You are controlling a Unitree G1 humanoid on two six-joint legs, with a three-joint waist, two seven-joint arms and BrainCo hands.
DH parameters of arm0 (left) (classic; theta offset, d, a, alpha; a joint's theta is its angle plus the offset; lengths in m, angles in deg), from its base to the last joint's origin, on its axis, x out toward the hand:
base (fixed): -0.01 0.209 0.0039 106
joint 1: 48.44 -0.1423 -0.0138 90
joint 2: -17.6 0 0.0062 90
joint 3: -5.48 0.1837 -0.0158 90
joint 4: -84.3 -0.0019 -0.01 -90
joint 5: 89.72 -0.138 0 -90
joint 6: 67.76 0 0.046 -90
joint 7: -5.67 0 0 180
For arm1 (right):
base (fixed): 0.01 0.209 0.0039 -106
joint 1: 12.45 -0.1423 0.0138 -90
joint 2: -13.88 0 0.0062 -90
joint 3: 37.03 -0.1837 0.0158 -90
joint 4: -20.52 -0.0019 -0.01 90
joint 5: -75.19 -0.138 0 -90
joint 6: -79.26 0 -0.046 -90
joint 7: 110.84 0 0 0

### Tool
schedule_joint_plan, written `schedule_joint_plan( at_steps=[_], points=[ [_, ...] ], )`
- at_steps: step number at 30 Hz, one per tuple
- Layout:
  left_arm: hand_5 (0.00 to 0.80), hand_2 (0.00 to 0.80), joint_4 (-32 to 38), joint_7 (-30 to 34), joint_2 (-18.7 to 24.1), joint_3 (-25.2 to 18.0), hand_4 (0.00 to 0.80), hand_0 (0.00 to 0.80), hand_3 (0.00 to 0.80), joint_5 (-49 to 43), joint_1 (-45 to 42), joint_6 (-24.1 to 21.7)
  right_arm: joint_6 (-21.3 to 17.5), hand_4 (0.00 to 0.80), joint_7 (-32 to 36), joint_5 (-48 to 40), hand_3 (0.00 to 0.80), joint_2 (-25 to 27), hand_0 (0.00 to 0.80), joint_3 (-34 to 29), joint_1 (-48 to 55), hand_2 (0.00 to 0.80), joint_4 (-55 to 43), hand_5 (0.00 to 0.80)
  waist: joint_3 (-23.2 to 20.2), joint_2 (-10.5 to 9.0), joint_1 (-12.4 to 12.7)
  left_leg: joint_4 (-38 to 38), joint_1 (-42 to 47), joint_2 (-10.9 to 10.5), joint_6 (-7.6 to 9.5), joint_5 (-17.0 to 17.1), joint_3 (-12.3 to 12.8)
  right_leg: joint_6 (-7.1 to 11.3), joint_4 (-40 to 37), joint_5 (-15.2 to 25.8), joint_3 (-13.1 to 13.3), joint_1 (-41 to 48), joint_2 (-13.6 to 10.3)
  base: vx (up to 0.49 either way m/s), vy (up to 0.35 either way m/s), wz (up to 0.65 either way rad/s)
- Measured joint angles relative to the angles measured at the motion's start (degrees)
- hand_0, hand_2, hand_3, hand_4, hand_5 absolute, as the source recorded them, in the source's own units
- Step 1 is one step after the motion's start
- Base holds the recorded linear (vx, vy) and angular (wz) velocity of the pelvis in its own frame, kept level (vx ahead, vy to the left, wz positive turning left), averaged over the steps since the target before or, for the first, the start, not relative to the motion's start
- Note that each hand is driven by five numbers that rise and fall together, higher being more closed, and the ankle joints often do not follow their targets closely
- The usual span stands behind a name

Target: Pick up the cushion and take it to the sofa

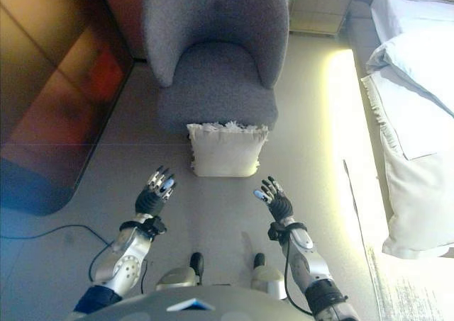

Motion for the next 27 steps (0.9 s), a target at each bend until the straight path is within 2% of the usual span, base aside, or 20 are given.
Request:
schedule_joint_plan(
  at_steps=[8,27],
  points=[
    [0.000,0.000,0.0,2.1,0.0,0.2,0.000,0.000,0.000,0.1,0.0,-2.2,0.0,0.000,0.0,0.0,0.000,0.0,0.000,0.0,0.0,0.000,0.0,0.000,0.0,-0.03,0.0,0.0,0.0,0.0,0.00,0.0,0.0,0.01,0.0,0.0,0.0,0.0,0.0,0.000,0.000,0.00],
    [0.000,0.000,0.0,1.5,0.2,0.3,0.000,0.000,0.000,0.0,-0.1,-2.2,0.0,0.000,0.0,0.0,0.000,0.0,0.000,0.0,0.1,0.000,0.0,0.000,-0.2,-0.27,0.0,0.0,0.0,0.0,0.00,0.0,0.0,0.01,0.0,0.0,0.0,0.1,0.0,0.000,0.000,0.00]
  ],
)
